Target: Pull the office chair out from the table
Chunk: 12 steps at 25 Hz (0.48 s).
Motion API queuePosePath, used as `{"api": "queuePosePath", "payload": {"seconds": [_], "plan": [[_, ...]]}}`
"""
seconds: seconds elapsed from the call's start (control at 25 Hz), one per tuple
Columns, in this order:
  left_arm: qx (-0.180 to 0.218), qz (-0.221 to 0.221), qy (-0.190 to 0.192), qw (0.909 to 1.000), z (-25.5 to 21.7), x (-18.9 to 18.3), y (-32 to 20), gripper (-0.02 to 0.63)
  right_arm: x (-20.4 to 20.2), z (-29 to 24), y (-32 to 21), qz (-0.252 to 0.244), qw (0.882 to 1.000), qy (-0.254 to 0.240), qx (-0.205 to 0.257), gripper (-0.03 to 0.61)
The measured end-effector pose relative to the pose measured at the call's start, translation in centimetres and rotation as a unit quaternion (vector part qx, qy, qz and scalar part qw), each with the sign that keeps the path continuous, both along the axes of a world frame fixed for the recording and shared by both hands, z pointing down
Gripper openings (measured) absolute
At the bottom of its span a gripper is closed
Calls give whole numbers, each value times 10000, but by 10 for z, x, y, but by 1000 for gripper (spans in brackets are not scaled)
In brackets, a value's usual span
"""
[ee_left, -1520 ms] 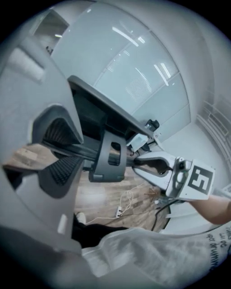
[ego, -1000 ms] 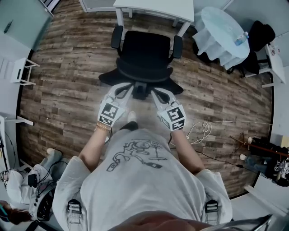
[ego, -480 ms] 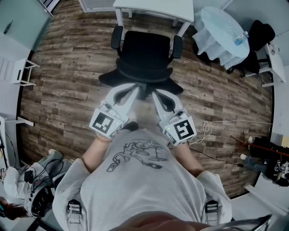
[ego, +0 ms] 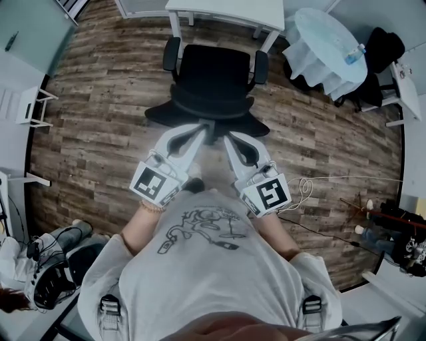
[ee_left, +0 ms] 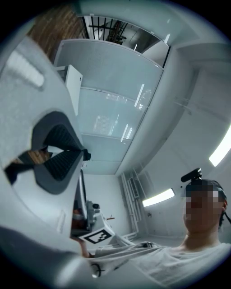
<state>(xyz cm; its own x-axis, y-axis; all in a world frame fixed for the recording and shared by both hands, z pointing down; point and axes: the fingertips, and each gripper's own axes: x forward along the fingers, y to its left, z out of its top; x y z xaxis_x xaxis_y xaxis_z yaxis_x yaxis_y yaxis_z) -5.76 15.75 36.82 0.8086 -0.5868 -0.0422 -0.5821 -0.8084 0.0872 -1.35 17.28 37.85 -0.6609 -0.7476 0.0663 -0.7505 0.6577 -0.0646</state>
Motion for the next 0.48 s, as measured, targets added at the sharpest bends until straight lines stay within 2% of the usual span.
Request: {"api": "queuePosePath", "payload": {"seconds": [0.48], "plan": [[40,-22,45,10000,-3,7,16,3,6,-3,15,15,9999,75,74,6]]}}
